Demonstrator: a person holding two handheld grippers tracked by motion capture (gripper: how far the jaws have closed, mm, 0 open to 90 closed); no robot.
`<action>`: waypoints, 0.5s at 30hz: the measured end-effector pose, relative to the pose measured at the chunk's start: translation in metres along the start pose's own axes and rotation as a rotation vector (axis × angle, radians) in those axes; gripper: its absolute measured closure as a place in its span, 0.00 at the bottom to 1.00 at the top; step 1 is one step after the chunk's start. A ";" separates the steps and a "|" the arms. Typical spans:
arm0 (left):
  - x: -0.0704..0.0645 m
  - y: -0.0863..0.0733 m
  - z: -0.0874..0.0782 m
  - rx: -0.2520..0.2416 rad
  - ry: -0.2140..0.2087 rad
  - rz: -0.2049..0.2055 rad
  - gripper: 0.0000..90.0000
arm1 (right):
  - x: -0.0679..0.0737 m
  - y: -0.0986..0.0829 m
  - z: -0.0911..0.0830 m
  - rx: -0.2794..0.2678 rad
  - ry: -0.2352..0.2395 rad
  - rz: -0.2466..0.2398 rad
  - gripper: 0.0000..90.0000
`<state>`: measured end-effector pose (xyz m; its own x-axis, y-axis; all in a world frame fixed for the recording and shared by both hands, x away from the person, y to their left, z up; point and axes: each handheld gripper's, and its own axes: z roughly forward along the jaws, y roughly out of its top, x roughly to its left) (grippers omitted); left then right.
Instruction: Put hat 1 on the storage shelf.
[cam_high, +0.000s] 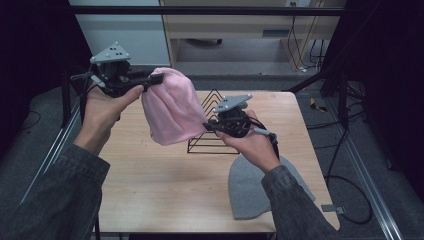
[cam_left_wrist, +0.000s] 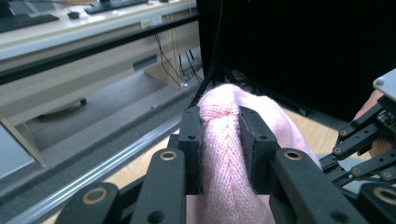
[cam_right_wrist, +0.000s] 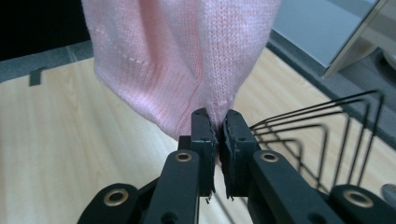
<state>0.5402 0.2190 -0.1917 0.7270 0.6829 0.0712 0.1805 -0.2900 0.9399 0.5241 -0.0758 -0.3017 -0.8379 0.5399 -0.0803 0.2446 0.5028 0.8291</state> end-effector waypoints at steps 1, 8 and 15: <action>0.002 0.002 0.001 -0.007 0.005 -0.001 0.81 | -0.004 0.003 0.001 -0.004 0.001 0.003 0.94; 0.011 0.017 0.014 -0.029 0.024 -0.006 0.81 | -0.032 0.016 0.006 -0.029 -0.031 0.033 0.94; 0.009 0.019 0.039 -0.005 0.029 0.024 0.81 | -0.053 0.006 0.014 -0.014 -0.062 0.068 0.94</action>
<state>0.5759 0.1936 -0.1859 0.7115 0.6951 0.1033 0.1602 -0.3035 0.9393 0.5769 -0.0918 -0.3000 -0.7879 0.6131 -0.0572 0.2928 0.4547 0.8411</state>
